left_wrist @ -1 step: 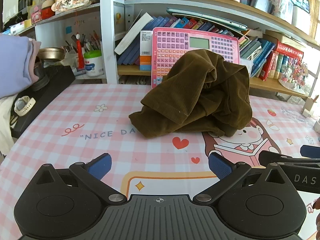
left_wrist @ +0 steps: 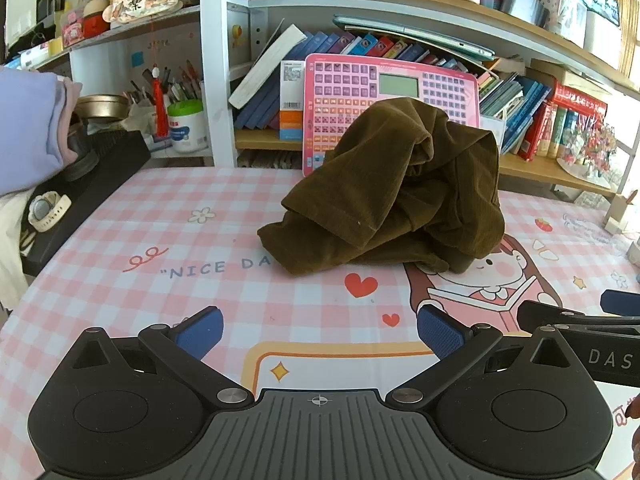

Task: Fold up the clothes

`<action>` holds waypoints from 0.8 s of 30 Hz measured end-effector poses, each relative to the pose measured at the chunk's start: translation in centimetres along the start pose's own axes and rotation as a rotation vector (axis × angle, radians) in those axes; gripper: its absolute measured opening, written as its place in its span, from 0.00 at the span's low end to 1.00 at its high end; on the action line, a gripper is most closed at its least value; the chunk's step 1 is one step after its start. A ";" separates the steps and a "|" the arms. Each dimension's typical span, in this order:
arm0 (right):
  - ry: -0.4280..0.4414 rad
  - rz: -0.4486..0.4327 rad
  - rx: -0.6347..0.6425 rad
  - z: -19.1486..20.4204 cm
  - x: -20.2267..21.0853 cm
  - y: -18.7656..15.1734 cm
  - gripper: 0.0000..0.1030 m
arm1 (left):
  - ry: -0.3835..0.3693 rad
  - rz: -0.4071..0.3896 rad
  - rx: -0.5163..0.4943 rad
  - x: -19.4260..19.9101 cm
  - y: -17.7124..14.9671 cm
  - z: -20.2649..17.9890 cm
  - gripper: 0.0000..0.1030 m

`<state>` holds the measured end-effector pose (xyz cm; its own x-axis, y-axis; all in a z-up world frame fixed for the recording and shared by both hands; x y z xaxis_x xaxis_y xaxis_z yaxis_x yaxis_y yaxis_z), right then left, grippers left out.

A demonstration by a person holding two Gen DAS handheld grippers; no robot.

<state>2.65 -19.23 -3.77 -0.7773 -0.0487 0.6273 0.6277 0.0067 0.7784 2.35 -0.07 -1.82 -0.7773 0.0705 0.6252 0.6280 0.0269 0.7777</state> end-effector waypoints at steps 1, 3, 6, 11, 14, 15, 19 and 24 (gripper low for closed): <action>-0.001 0.000 0.000 0.0 0.0 0.0 0.98 | 0.001 0.002 -0.002 0.0 0.0 0.0 1.00; -0.002 0.000 -0.001 0.0 0.1 0.1 0.98 | 0.003 0.004 -0.004 0.1 0.1 0.0 1.00; -0.004 0.000 -0.002 0.0 0.2 0.1 0.98 | 0.002 0.000 -0.005 0.1 0.0 0.0 1.00; -0.004 0.001 -0.005 0.0 0.1 0.0 0.98 | 0.002 -0.006 -0.007 0.0 -0.6 0.0 1.00; -0.007 0.001 -0.003 0.1 0.1 -0.1 0.98 | 0.003 0.000 -0.007 -0.2 -0.5 -0.1 1.00; -0.008 0.002 -0.004 0.0 0.1 -0.2 0.98 | 0.003 0.001 -0.007 -0.1 -0.5 -0.1 1.00; -0.011 0.006 -0.006 0.0 0.2 -0.3 0.98 | 0.002 0.006 -0.009 -0.1 -0.5 -0.1 1.00; -0.013 0.009 -0.006 0.0 0.2 -0.3 0.98 | 0.002 0.010 -0.010 0.0 -0.7 -0.1 1.00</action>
<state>2.30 -19.22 -3.87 -0.7722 -0.0360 0.6343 0.6347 0.0014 0.7728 1.95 -0.16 -2.36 -0.7713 0.0684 0.6328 0.6351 0.0162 0.7723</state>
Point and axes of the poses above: each gripper's, at about its wrist camera, not at the fingertips, and x roughly against the way its jaws point, z to its left, y to its top, the point moved 3 cm from there along -x, roughly the way its jaws point, and after that the axes turned 3 degrees about -y, right-handed, at the moved point
